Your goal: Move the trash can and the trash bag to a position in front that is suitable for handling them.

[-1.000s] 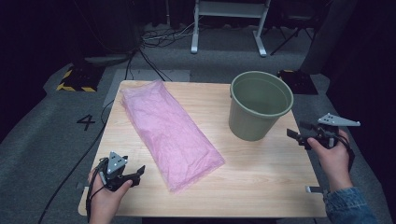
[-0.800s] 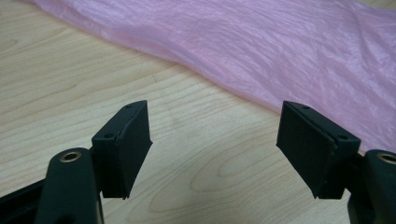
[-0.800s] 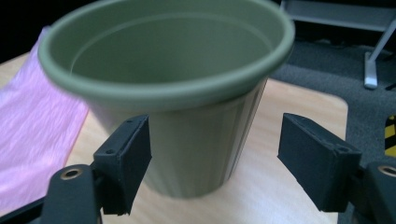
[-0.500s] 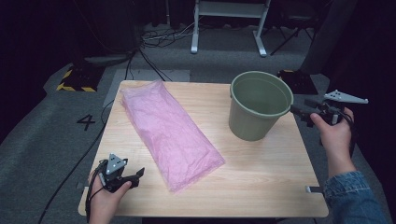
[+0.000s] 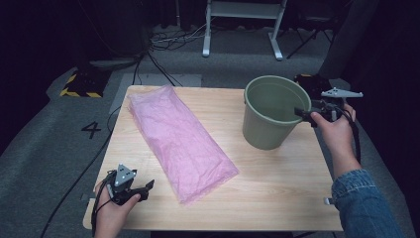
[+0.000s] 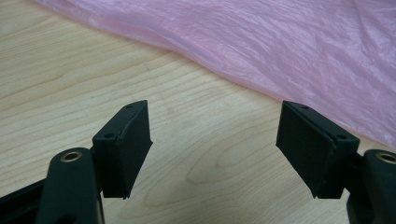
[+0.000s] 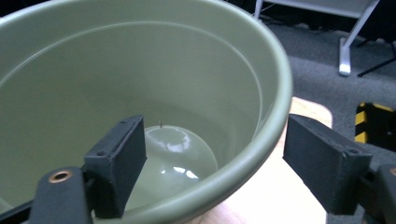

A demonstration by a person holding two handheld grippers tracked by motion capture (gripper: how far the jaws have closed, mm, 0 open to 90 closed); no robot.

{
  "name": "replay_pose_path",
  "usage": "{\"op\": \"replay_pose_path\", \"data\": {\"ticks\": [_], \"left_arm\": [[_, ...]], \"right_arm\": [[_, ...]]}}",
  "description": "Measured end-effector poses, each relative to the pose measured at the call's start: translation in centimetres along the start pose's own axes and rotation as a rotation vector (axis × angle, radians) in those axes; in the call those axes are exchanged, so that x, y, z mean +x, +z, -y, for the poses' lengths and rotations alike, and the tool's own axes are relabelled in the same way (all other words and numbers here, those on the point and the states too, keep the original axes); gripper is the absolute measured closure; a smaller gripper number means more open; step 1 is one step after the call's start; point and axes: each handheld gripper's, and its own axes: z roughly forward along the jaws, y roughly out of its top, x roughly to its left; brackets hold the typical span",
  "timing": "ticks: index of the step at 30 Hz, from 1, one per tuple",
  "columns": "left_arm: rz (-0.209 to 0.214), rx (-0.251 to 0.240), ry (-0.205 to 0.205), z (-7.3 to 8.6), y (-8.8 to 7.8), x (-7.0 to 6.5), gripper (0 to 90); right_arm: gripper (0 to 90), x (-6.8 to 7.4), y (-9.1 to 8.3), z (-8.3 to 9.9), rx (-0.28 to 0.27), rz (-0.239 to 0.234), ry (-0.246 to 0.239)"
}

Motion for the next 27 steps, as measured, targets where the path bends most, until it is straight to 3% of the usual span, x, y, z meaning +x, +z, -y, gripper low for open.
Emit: {"op": "replay_pose_path", "data": {"ticks": [6, 7, 9, 14, 18, 27], "left_arm": [[0.006, 0.001, -0.002, 0.1, 0.1, 0.1, 26.1], [0.006, 0.000, -0.002, 0.1, 0.1, 0.1, 26.0], [0.005, -0.002, -0.006, 0.1, 0.1, 0.1, 26.0], [0.006, -0.003, -0.011, 0.1, 0.1, 0.0, 25.9], [0.009, -0.002, -0.005, 0.0, 0.0, -0.2, 25.8], [0.008, -0.008, -0.002, -0.3, 0.0, -0.5, 25.7]], "right_arm": [[18.2, -0.3, 0.8, 0.2, 0.017, -0.010, 0.025], [20.5, -0.5, 0.9, 0.2, 0.034, -0.048, 0.052], [21.7, -0.5, 0.9, 0.1, 0.038, -0.055, 0.051], [32.1, -0.2, 0.0, 0.0, 0.112, -0.105, -0.006], [33.3, 0.5, -0.8, 0.2, 0.152, -0.157, 0.004], [31.4, 2.7, -3.2, 1.2, 0.191, -0.214, -0.050]]}}
